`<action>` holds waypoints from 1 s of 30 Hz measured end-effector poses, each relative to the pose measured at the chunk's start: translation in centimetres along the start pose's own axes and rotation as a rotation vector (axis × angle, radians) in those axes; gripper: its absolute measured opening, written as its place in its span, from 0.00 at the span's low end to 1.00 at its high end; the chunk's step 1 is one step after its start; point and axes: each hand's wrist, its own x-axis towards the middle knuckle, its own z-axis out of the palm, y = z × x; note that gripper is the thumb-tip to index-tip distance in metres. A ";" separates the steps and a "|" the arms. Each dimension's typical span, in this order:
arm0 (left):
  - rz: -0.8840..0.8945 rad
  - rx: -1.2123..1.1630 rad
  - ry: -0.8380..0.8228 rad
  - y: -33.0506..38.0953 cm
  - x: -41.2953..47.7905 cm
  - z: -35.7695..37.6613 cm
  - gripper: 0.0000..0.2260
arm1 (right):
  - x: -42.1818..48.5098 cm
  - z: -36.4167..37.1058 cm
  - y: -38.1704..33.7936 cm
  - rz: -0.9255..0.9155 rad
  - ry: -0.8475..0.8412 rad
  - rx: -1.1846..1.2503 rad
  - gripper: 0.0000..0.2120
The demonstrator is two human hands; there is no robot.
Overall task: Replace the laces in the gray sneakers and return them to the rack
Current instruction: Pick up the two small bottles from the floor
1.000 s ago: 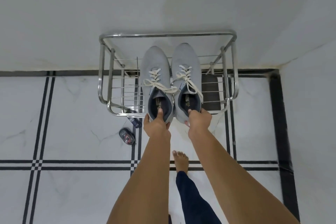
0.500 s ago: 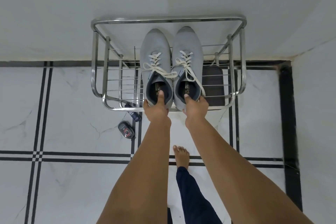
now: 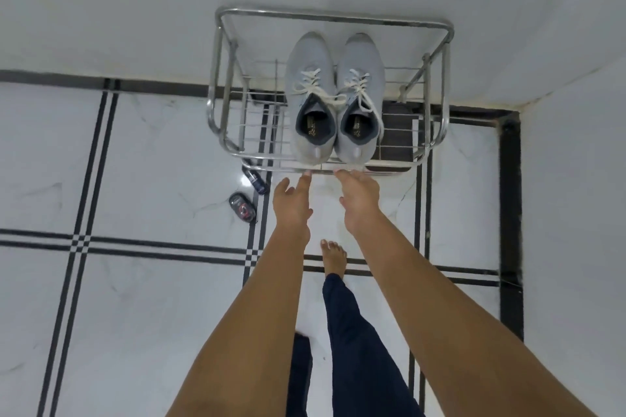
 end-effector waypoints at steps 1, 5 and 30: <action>-0.001 -0.009 -0.004 -0.4 -0.6 -1.3 0.29 | -1.0 0.3 0.8 -0.016 -0.021 -0.037 0.27; 0.000 -0.044 0.038 -1.2 -2.3 -8.0 0.27 | -4.8 3.5 4.3 -0.046 -0.119 -0.199 0.27; -0.157 -0.035 0.368 -12.2 40.4 -16.7 0.29 | 32.6 26.5 22.6 -0.366 -0.219 -1.171 0.17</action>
